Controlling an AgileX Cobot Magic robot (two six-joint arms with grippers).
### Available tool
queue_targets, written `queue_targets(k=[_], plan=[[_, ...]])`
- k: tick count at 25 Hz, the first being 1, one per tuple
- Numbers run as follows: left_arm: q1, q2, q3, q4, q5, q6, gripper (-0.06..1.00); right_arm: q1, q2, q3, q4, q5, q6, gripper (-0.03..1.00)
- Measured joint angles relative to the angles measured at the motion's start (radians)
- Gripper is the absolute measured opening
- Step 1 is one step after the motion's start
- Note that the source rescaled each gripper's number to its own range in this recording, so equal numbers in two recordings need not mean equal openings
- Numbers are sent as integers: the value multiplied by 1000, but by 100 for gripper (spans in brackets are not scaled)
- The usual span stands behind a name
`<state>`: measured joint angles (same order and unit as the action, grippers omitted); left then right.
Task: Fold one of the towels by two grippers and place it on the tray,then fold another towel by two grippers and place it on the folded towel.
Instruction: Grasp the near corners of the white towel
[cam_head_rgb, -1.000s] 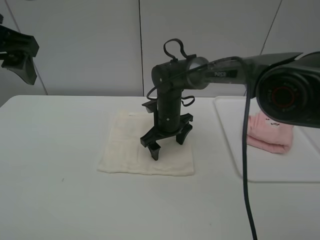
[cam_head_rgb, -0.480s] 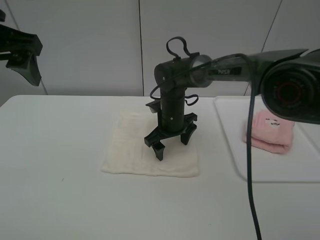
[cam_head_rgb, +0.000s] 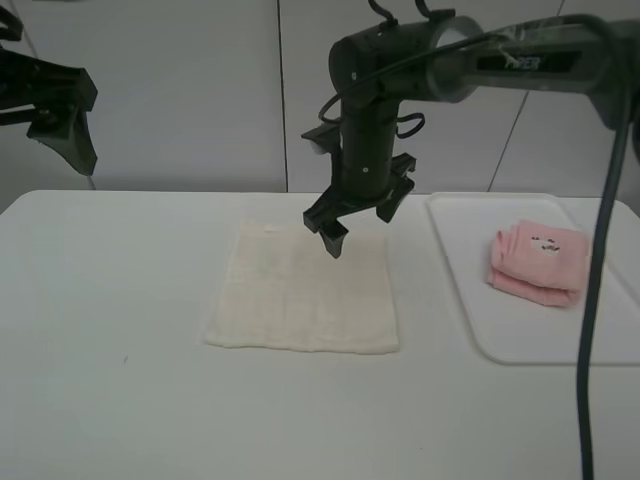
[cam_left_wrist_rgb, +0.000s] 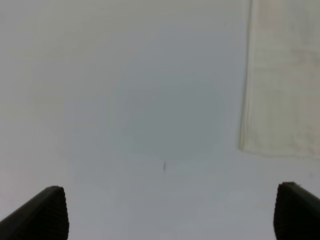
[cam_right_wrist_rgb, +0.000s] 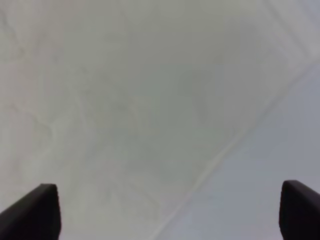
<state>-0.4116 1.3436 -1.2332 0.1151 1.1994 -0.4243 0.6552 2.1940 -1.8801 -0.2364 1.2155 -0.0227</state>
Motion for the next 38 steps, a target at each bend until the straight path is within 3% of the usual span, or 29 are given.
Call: queue_targets(k=[5,11,14,19,23,28,38], plan=[[0,111,0,-7,-1,139,100,0,-55,20,27,-1,-83,86],[0,178,0,15,-58,285,100,-22,-227,210,111,0,-282,75],[0,195,0,-24,-83,384,100,-52,-343,352,152,-22,-396,74],[0,243,0,-115,-124,525,100,-67,-524,554,170,-147,-514,74],[0,298,0,-115,-144,599,100,-67,-596,655,172,-236,-527,73],[0,353,0,-124,-150,711,100,-67,-614,674,184,-307,-520,73],[0,374,0,-124,-212,749,100,-67,-614,674,441,-378,-493,73]])
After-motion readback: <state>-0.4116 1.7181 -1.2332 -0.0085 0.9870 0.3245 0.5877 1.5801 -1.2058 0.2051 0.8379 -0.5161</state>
